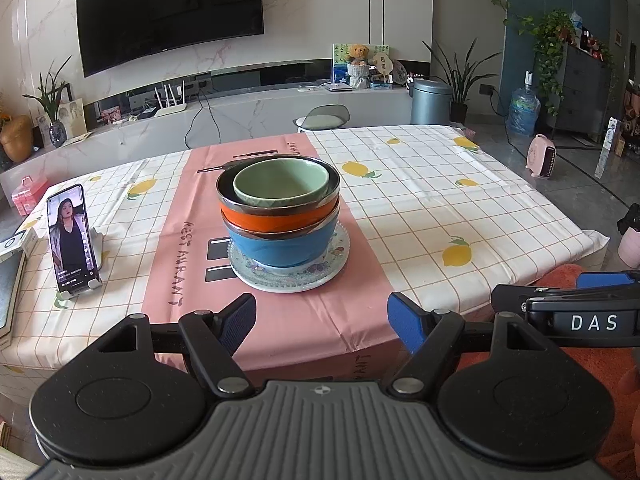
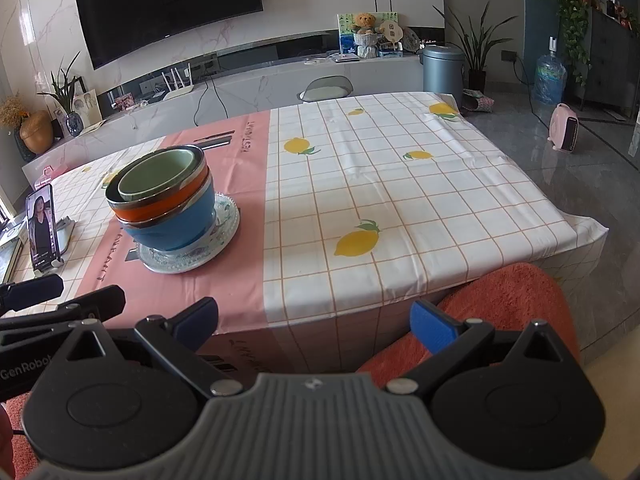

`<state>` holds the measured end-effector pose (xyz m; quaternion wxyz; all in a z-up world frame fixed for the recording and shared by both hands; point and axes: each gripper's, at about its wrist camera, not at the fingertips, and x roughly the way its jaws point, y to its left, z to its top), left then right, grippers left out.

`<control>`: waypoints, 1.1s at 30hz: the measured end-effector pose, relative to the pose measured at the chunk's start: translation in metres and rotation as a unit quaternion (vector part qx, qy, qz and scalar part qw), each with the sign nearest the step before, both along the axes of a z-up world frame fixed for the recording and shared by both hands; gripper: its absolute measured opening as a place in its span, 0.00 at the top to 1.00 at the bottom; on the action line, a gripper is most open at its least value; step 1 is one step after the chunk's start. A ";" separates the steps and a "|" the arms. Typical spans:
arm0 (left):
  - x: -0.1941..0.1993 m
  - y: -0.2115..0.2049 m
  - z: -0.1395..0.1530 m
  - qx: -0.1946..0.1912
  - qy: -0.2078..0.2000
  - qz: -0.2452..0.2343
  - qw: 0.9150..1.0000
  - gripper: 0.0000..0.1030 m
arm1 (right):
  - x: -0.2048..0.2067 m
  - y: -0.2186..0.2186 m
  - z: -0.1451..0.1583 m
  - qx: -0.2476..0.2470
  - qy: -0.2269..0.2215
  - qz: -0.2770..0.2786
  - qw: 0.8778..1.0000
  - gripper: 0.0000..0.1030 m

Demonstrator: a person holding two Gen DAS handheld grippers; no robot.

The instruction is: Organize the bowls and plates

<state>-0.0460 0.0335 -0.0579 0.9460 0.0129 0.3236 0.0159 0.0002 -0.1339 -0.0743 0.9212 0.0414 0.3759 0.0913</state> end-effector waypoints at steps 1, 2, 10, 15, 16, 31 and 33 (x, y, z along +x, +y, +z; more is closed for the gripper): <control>0.000 0.000 0.000 -0.001 0.001 0.000 1.000 0.15 | 0.000 0.000 0.000 0.000 -0.001 0.000 1.000 0.03; 0.000 0.000 0.000 -0.001 0.001 0.000 1.000 0.15 | 0.000 0.000 0.000 0.000 -0.001 0.000 1.000 0.03; 0.000 0.000 0.000 -0.001 0.001 0.001 1.000 0.15 | -0.001 0.000 0.000 0.001 0.000 -0.001 1.000 0.03; -0.001 0.000 0.000 0.004 -0.003 0.000 1.000 0.15 | -0.001 -0.001 0.000 0.001 0.000 0.000 1.000 0.03; -0.001 0.000 0.000 0.005 -0.004 0.000 1.000 0.15 | -0.001 -0.001 0.000 0.001 0.000 -0.001 1.000 0.03; -0.004 0.000 0.002 -0.002 -0.015 -0.011 1.000 0.15 | -0.002 0.000 0.000 0.002 0.000 -0.001 1.000 0.03; -0.004 0.000 0.003 0.000 -0.016 -0.009 1.000 0.15 | -0.002 0.000 0.000 0.002 0.000 -0.001 1.000 0.03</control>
